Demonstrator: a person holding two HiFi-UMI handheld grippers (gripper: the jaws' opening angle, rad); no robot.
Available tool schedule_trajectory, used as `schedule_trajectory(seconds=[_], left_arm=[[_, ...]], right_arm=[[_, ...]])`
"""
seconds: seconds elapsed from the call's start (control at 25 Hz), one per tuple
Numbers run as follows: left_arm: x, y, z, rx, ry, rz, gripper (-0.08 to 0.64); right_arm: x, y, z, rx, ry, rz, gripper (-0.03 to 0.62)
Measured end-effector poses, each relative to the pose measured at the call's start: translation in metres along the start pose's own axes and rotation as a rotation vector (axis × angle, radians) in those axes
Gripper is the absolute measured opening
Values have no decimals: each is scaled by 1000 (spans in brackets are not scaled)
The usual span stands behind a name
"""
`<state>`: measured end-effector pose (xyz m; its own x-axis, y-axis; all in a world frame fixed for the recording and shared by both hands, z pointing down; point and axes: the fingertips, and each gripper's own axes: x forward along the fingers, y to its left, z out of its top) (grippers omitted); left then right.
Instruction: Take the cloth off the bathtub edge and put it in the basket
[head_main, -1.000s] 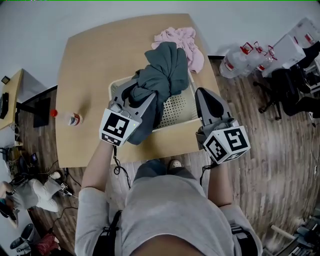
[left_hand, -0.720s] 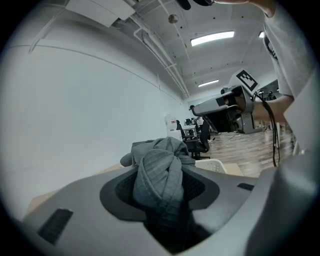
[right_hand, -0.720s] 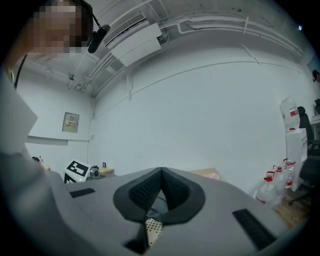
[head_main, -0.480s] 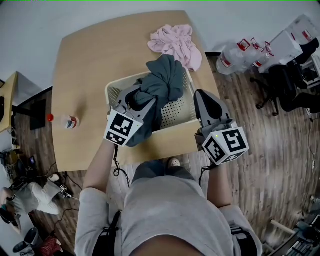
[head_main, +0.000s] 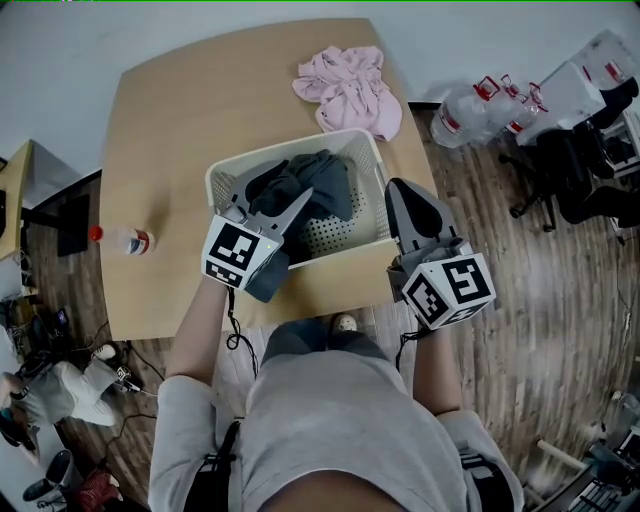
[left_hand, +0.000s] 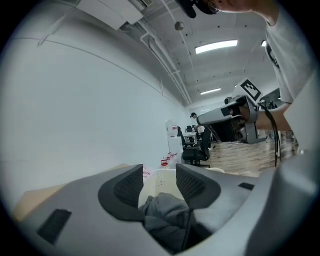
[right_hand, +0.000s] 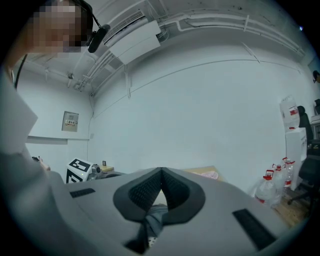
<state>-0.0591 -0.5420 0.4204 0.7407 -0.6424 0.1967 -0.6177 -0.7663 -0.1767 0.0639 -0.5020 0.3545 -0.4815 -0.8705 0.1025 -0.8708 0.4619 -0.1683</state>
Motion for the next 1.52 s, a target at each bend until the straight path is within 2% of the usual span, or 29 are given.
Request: schedule_trajectory(seconds=[0.04,0.16,0.32,0.44,0.84,1.24,1.52], left_arm=[[-1,1,1,-4,1,7,208],[-5,5,2,-17,14,56,70],[-11,8,13,-79,-1,103,18],[-20,6,27,-105,-28,134,15],[-58,-24,68,-118,-95,257,15],[-96,-62,89,-126,-127,391,15],[-114,-85,95,-151,-146,448,15]], right_arm=[[0,1,-1,1,0,5,8],[0,3,-2,2,1,25,8],[-1,4,1,2,-4,52,8],[-3,6,3,4,-9,76,8],[-21,24,12,-21,-33,192,8],[-52,39,17,-43,-50,290,8],[-73,46,15,-47,-55,339,8]])
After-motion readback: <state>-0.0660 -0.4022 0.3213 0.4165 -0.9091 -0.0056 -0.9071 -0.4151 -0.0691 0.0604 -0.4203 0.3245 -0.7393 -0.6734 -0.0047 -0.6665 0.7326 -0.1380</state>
